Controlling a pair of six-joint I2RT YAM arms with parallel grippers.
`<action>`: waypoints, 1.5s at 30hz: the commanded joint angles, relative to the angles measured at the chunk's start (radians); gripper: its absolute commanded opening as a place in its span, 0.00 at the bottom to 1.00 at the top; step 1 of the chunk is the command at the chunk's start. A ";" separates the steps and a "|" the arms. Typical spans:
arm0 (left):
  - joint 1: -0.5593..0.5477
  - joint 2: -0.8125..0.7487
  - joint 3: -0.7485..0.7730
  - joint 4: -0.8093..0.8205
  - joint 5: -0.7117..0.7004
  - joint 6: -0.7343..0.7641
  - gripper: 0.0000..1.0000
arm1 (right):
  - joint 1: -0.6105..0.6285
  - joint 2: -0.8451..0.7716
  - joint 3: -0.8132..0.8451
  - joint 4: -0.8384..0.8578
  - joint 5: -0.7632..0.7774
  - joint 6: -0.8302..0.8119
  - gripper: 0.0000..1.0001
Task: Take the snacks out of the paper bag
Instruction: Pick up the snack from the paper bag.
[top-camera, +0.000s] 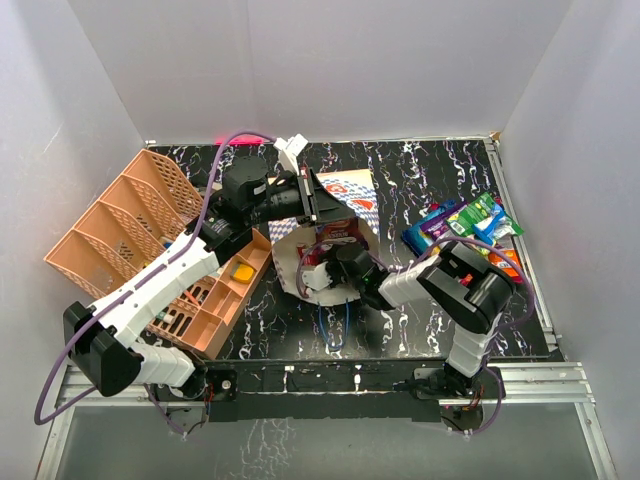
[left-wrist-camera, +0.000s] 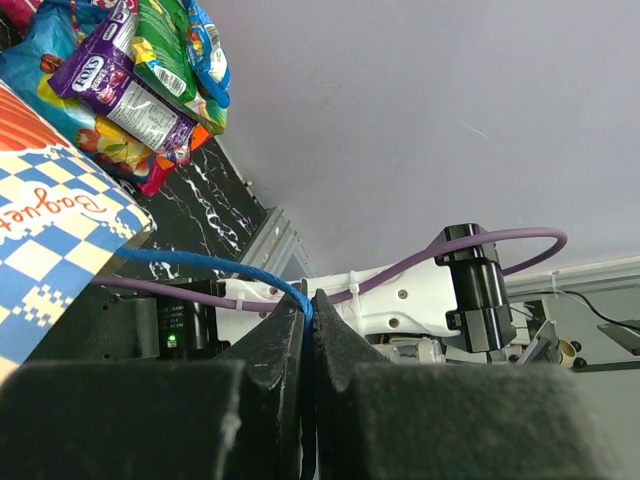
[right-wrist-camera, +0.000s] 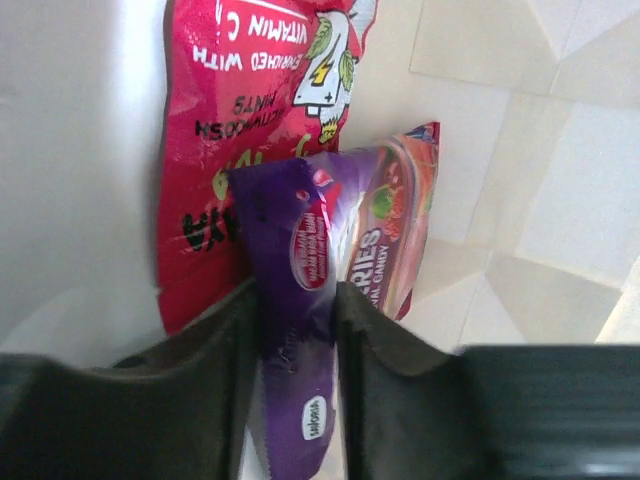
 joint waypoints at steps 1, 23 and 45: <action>0.008 -0.057 0.027 0.009 0.006 0.014 0.00 | -0.010 -0.006 0.055 0.098 0.018 0.059 0.23; 0.051 -0.001 0.002 0.014 -0.064 0.012 0.00 | 0.002 -0.753 -0.024 -0.588 -0.450 0.441 0.08; 0.076 0.007 -0.010 -0.021 -0.144 -0.011 0.00 | 0.002 -1.352 0.225 -1.530 -0.296 0.357 0.08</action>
